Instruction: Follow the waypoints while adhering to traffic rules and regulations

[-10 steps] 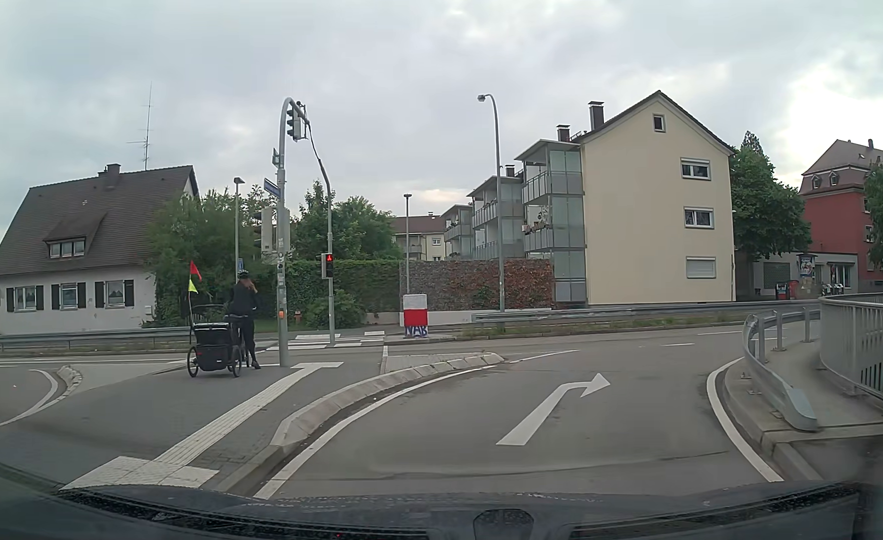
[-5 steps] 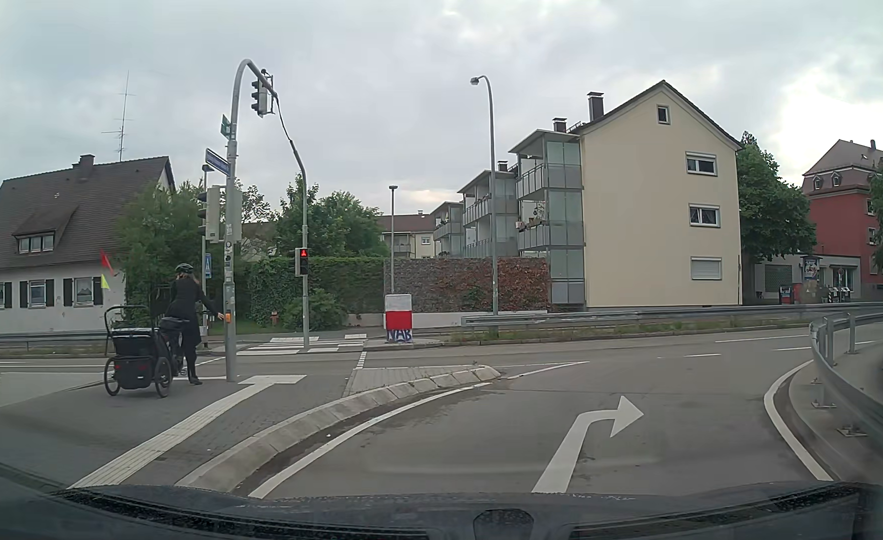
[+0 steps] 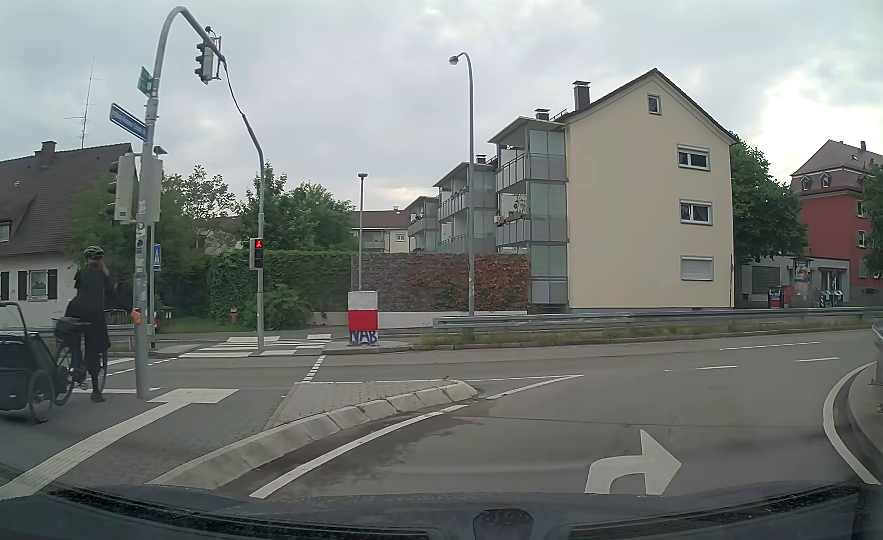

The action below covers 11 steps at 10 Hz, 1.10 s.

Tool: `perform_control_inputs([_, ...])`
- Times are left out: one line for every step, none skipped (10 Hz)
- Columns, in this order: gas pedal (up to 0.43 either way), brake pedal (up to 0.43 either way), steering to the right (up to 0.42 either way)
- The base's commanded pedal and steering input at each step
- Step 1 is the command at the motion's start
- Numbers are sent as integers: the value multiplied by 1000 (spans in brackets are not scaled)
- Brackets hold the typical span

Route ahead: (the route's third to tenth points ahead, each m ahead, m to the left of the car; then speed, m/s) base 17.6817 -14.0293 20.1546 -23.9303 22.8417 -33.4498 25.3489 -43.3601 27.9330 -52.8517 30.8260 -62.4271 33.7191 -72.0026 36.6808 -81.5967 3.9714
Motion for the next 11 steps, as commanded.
perform_control_inputs([0,201,140])
perform_control_inputs([0,207,151])
perform_control_inputs([0,213,164])
perform_control_inputs([0,213,174])
perform_control_inputs([0,104,181])
perform_control_inputs([0,0,186])
perform_control_inputs([0,0,193])
perform_control_inputs([0,0,203])
perform_control_inputs([0,0,217])
perform_control_inputs([59,0,228])
perform_control_inputs([130,0,243])
